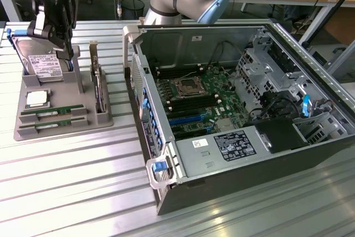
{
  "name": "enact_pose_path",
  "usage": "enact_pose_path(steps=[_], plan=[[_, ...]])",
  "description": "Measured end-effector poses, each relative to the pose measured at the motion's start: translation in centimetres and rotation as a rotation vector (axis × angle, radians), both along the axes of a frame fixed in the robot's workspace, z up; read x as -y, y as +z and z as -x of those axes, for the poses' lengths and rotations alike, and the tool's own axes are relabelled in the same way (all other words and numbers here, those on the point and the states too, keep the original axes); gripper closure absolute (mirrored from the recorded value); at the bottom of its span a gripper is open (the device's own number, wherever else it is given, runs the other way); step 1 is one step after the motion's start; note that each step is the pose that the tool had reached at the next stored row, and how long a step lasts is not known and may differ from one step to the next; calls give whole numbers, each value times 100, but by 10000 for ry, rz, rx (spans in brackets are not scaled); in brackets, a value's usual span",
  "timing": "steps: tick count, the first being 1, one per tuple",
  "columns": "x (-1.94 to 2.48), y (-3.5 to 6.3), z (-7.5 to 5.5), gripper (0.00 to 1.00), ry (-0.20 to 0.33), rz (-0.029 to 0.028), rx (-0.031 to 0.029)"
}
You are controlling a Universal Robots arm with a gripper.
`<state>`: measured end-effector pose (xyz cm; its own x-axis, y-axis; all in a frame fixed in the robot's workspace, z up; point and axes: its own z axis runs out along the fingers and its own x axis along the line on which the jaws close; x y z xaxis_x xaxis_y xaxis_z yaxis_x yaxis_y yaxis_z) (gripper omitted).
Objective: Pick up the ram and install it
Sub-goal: 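Pick up the ram and move it above insertion slot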
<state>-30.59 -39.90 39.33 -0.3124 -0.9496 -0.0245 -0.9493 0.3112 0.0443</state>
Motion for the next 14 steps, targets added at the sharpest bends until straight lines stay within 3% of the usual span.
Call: enact_pose_path(steps=[14], plan=[[0,0,0,89,1029,0,0]])
